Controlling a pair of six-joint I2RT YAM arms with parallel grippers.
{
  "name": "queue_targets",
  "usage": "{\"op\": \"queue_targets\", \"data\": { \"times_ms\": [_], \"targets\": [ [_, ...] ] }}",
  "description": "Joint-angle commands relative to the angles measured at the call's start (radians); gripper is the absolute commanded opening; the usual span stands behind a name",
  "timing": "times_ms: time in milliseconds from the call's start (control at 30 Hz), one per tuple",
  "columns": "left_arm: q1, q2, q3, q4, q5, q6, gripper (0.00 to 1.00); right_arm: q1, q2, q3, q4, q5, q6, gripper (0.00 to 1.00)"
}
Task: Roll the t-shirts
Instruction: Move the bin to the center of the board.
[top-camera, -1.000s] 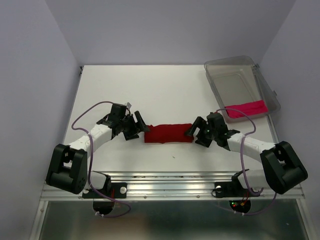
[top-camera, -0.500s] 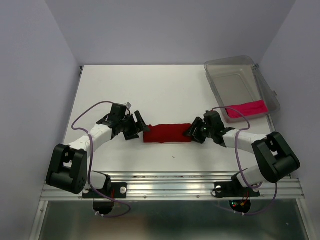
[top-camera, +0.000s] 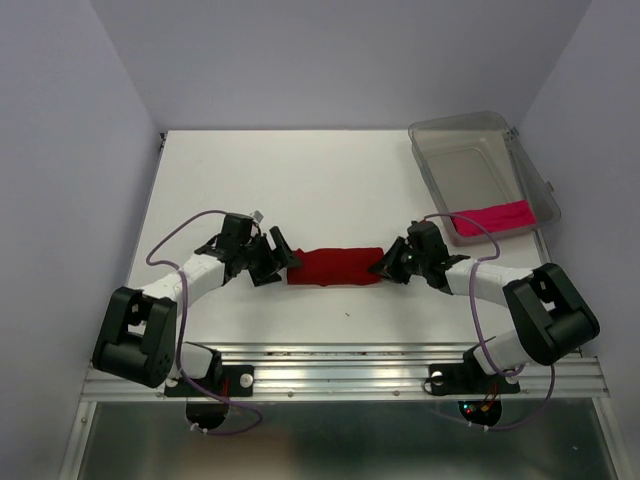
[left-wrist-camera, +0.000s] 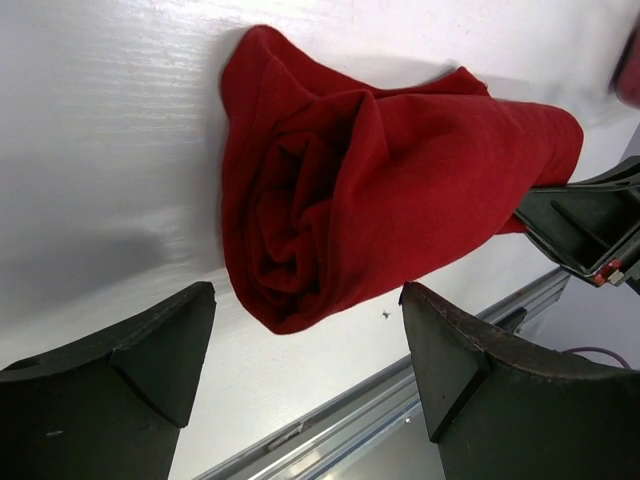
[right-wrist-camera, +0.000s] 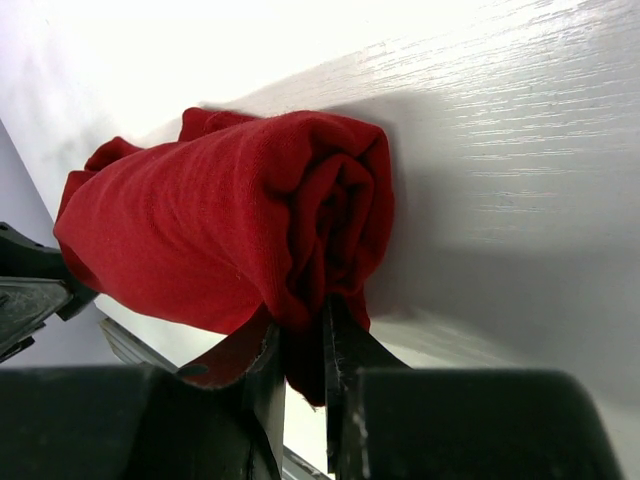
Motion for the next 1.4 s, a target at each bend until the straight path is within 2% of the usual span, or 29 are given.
{"op": "queue_targets", "data": {
  "times_ms": [0, 433, 567, 600, 633, 733, 767, 833, 867, 900, 933, 967, 1000, 1033, 1100, 1233, 1367],
  "targets": [
    [-0.009, 0.013, -0.031, 0.074, 0.036, -0.027, 0.86, -0.003, 0.009, 0.017, 0.013, 0.025, -0.015, 0.01],
    [-0.041, 0.151, -0.055, 0.211, -0.030, -0.037, 0.85, -0.003, 0.020, 0.021, 0.015, 0.014, -0.020, 0.01],
    [-0.055, 0.195, -0.051, 0.251, -0.045, -0.057, 0.76, -0.003, 0.020, 0.023, 0.013, 0.012, -0.020, 0.01],
    [-0.055, 0.207, -0.047, 0.257, -0.053, -0.060, 0.73, -0.003, 0.022, 0.023, 0.015, 0.012, -0.023, 0.01],
    [-0.058, 0.217, -0.044, 0.263, -0.057, -0.066, 0.64, -0.003, 0.020, 0.023, 0.013, 0.011, -0.023, 0.01],
    [-0.057, 0.217, -0.038, 0.265, -0.065, -0.071, 0.46, -0.003, 0.020, 0.021, 0.012, 0.009, -0.026, 0.01],
    [-0.057, 0.212, -0.037, 0.262, -0.066, -0.073, 0.35, -0.003, 0.022, 0.021, 0.012, 0.009, -0.026, 0.01],
    [-0.057, 0.198, -0.031, 0.237, -0.082, -0.066, 0.22, -0.003, 0.017, 0.021, 0.004, 0.009, -0.032, 0.01],
    [-0.057, 0.195, -0.018, 0.224, -0.091, -0.054, 0.06, -0.003, 0.017, 0.024, -0.002, 0.009, -0.038, 0.01],
    [-0.057, 0.198, -0.011, 0.193, -0.094, -0.047, 0.00, -0.003, 0.013, 0.029, -0.022, 0.009, -0.054, 0.04],
    [-0.057, 0.200, -0.002, 0.179, -0.097, -0.039, 0.00, -0.003, 0.009, 0.036, -0.040, 0.012, -0.073, 0.11],
    [-0.057, 0.204, 0.014, 0.167, -0.097, -0.030, 0.00, -0.003, 0.005, 0.068, -0.074, 0.021, -0.092, 0.22],
    [-0.057, 0.209, 0.020, 0.148, -0.100, -0.014, 0.00, -0.003, -0.001, 0.087, -0.156, 0.056, -0.132, 0.47],
    [-0.057, 0.210, 0.026, 0.139, -0.102, -0.010, 0.00, -0.003, -0.027, 0.105, -0.200, 0.081, -0.153, 0.58],
    [-0.057, 0.211, 0.043, 0.127, -0.100, 0.006, 0.00, -0.003, -0.061, 0.171, -0.284, 0.142, -0.216, 0.75],
    [-0.058, 0.204, 0.064, 0.085, -0.094, 0.042, 0.00, -0.003, -0.138, 0.295, -0.482, 0.337, -0.317, 0.81],
    [-0.054, 0.192, 0.077, 0.050, -0.090, 0.062, 0.00, -0.012, -0.155, 0.412, -0.559, 0.436, -0.385, 0.82]
  ]
}}
